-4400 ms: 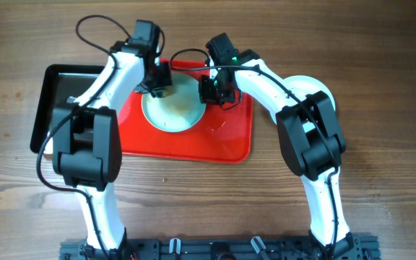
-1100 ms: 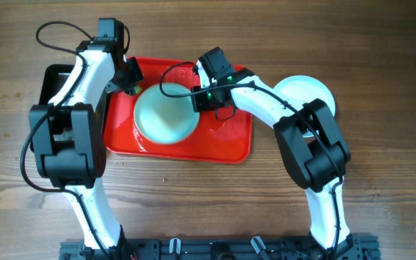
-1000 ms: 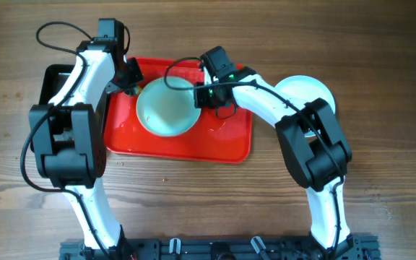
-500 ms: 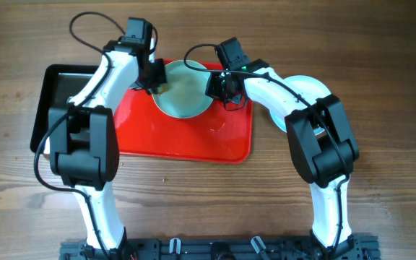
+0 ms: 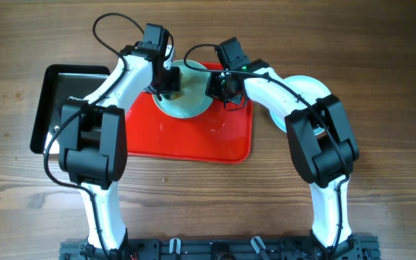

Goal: Clean dirty plates on tray and stack at the side

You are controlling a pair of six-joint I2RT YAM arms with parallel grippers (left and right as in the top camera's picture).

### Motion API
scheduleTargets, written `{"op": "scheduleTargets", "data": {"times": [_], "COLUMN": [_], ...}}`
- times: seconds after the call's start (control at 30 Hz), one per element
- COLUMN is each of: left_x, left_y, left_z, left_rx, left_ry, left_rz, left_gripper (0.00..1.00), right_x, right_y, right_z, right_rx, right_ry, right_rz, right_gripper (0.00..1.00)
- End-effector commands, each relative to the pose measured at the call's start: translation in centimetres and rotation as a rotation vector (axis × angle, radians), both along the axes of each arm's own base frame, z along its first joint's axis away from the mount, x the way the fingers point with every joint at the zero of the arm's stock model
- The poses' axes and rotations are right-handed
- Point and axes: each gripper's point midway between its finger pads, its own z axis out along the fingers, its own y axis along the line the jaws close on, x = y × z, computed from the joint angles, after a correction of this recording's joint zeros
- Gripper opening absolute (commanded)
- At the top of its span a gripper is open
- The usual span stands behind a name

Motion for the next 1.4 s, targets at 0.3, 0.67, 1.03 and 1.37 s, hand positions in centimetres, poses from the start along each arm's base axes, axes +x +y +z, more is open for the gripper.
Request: {"op": "scheduleTargets", "data": {"times": [0.3, 0.67, 1.03, 1.37], "left_x": [0.8, 5.1, 5.2, 0.8], "left_y": [6.7, 10.4, 8.5, 8.8], "left_z": [-2.5, 2.6, 8.7, 4.0], "left_rx": [0.391, 0.754, 0.46, 0.086], "left_ry": [-0.029, -0.312, -0.404, -0.054], "left_rz": [0.052, 0.202, 0.328, 0.347], "left_gripper": [0.04, 0.04, 0.04, 0.04], "right_x": [-0.4, -0.6, -0.9, -2.0], "right_y": [-1.3, -1.4, -1.3, 1.0], "right_z": [-2.5, -2.6, -2.6, -2.3], "right_rx": [-0.068, -0.074, -0.068, -0.015], "right_ry": [0.028, 0.038, 0.045, 0.051], "right_rz": [-0.007, -0.007, 0.005, 0.087], "right_gripper": [0.05, 0.04, 0.05, 0.42]}}
